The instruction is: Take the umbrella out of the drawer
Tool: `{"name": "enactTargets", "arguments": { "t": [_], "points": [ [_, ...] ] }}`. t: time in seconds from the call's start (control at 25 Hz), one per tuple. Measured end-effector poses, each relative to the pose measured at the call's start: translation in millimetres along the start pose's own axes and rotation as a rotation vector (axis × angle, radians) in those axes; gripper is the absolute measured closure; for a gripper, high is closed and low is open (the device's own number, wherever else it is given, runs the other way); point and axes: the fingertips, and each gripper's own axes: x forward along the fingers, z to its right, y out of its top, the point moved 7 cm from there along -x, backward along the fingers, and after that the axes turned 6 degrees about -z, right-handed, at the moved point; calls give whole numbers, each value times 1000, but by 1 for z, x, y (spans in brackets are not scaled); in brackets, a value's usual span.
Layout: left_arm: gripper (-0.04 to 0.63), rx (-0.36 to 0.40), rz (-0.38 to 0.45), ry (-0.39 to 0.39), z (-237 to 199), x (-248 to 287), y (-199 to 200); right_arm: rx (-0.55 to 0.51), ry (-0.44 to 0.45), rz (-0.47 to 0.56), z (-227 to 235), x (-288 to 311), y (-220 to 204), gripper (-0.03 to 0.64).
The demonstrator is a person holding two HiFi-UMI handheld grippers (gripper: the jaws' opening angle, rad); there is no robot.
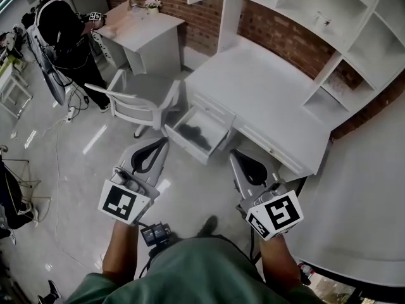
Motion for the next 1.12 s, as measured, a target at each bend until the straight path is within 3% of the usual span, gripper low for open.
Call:
{"name": "enactTargets", "arguments": {
  "t": [0.24, 0.6, 1.12],
  "points": [
    [592, 11, -12, 26, 12, 49, 6, 3, 34, 4, 53, 0, -6, 609],
    [592, 18, -37, -8, 12, 113, 5, 38, 10, 3, 110, 7, -18, 609],
    [592, 5, -18, -144, -65, 208, -7, 77, -102, -28, 163, 84, -13, 609]
  ]
}}
